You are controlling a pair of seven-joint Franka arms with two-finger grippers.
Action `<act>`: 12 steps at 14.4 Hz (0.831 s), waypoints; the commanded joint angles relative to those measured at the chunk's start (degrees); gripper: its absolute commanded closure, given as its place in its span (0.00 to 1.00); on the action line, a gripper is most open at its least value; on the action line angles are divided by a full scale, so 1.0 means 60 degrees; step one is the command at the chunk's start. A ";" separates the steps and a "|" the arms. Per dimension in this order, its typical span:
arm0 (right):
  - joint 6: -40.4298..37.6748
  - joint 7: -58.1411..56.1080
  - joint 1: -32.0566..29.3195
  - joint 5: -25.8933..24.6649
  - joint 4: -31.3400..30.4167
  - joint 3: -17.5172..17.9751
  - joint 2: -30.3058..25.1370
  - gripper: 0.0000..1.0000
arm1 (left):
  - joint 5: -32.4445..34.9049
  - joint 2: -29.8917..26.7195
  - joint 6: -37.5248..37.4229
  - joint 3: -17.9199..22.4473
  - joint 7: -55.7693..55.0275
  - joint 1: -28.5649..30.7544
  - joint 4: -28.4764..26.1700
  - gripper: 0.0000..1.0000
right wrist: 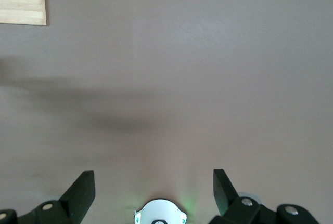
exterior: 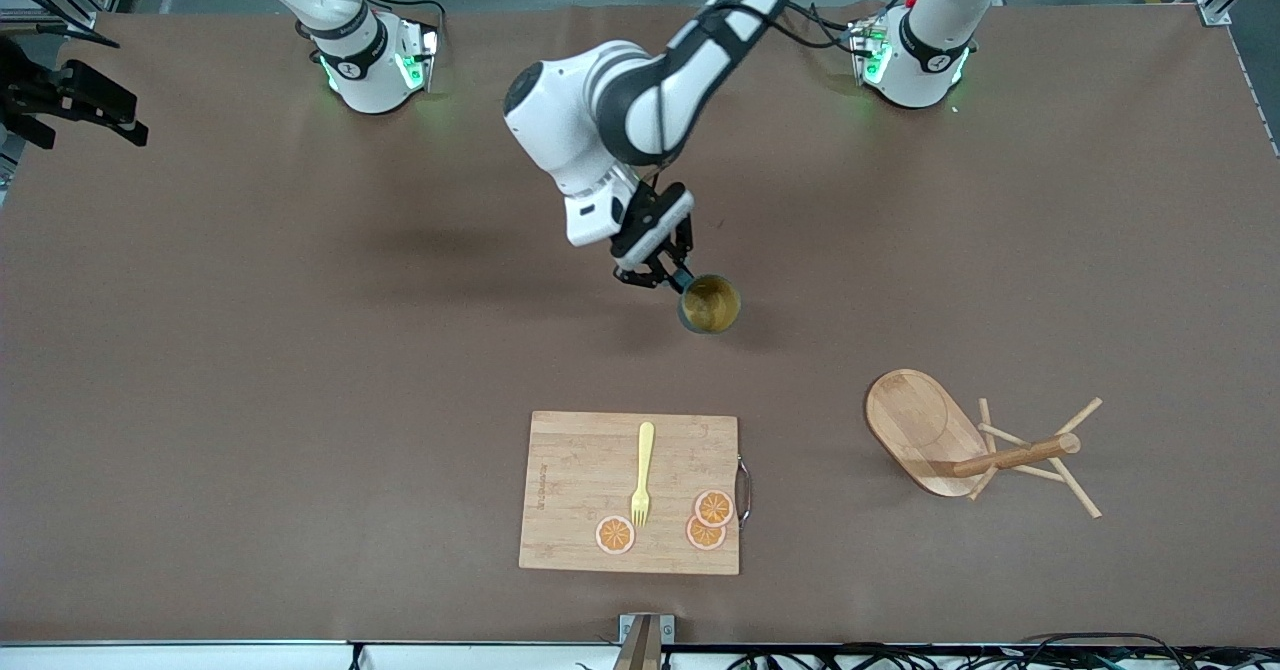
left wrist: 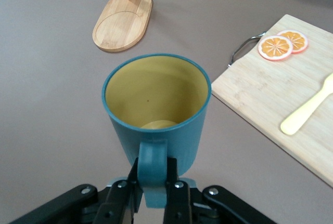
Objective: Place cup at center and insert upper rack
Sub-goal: 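Lift the teal mug with the left gripper toward the mug-tree stand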
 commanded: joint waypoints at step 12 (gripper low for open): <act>0.0104 -0.0128 -0.0193 -0.0022 -0.0223 0.0122 -0.0271 0.00 | -0.5837 -0.2242 -0.0113 -0.0160 0.4497 0.3860 -0.0081 1.00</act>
